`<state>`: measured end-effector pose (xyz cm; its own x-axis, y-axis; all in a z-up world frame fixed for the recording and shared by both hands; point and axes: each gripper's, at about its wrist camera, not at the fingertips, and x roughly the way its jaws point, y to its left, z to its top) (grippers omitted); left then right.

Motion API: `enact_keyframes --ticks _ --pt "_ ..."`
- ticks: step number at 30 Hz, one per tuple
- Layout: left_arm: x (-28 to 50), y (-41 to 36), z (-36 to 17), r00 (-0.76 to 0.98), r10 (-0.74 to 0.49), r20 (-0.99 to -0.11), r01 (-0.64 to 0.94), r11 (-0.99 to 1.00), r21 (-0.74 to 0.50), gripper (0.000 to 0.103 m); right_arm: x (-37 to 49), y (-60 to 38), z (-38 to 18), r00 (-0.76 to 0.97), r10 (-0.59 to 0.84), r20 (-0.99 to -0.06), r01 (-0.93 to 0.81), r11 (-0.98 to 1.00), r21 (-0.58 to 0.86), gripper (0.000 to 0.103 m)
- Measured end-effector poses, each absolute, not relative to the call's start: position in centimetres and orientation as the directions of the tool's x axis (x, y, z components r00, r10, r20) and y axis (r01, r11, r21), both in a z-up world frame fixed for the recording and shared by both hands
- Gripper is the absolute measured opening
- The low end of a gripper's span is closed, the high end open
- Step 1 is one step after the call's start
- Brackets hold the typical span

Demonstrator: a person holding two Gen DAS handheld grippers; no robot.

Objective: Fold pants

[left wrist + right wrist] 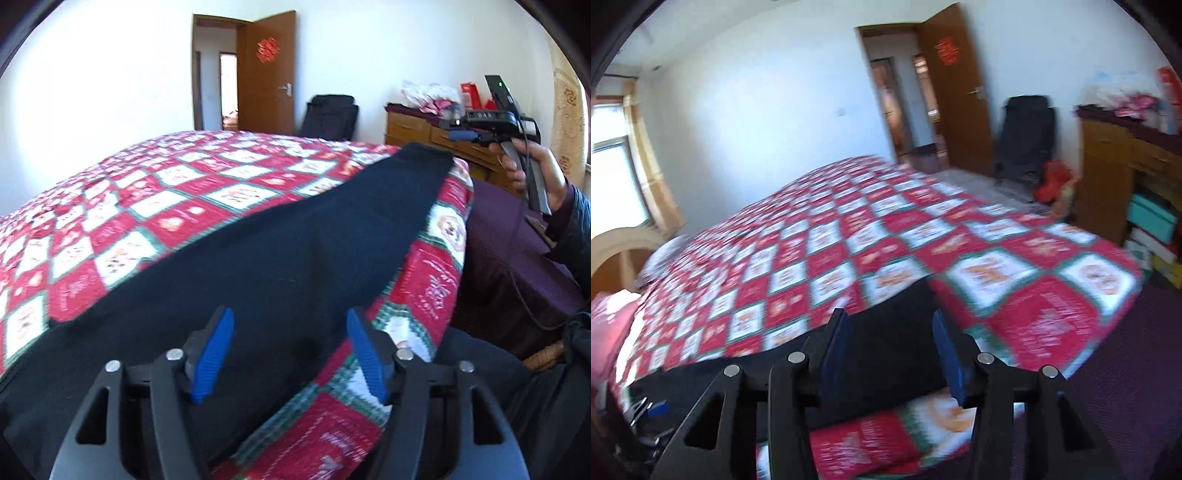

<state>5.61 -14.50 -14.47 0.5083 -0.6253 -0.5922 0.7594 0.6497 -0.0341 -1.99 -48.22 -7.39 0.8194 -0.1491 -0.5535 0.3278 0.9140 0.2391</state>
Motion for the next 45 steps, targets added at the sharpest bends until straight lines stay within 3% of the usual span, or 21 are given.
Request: enact_keyframes --ticks 5,8,11,18,25,28,30,33,40,45 --pt "7.2 -11.6 -15.5 0.532 -0.586 -0.611 0.697 0.713 -0.077 0.067 1.4 -46.3 -12.3 0.684 -0.073 -0.726 0.296 0.937 0.185 0.050" --pt "7.5 -10.1 -17.0 0.525 -0.548 -0.652 0.677 0.733 -0.071 0.067 1.0 -45.3 -11.7 0.674 -0.138 -0.726 0.308 0.945 0.106 0.048" --pt "6.5 -8.9 -17.1 0.537 -0.552 -0.638 0.683 0.729 -0.056 0.067 0.5 -42.3 -9.9 0.722 -0.172 -0.670 0.286 0.956 0.062 0.048" --pt "7.3 -4.8 -16.1 0.637 -0.473 -0.609 0.575 0.817 -0.033 0.067 4.6 -27.7 -12.3 0.672 0.213 -0.710 -0.172 0.976 0.130 0.048" --pt "10.7 3.9 -15.5 0.785 -0.185 -0.591 0.274 0.959 0.064 0.070 5.2 -17.6 -16.4 0.478 0.470 -0.742 -0.439 0.860 0.261 0.048" --pt "12.3 8.2 -16.6 0.781 -0.097 -0.617 0.162 0.986 0.050 0.075 4.6 -15.7 -17.8 0.454 0.445 -0.772 -0.490 0.848 0.201 0.048" --pt "12.5 10.0 -17.5 0.778 -0.134 -0.614 0.167 0.986 -0.003 0.073 4.8 -15.5 -19.7 0.405 0.409 -0.818 -0.461 0.864 0.204 0.048" --pt "12.3 9.7 -17.4 0.788 -0.144 -0.599 0.190 0.982 0.014 0.073 4.5 -15.6 -20.3 0.353 0.419 -0.837 -0.468 0.853 0.230 0.048" --pt "12.3 10.8 -17.6 0.799 -0.147 -0.584 0.178 0.984 -0.003 0.074 4.3 -15.2 -16.6 0.479 0.478 -0.736 -0.490 0.841 0.228 0.050" --pt "11.8 11.4 -17.6 0.804 -0.161 -0.572 0.196 0.981 -0.001 0.074 6.6 -13.4 -21.0 0.384 0.380 -0.841 -0.455 0.871 0.186 0.050"
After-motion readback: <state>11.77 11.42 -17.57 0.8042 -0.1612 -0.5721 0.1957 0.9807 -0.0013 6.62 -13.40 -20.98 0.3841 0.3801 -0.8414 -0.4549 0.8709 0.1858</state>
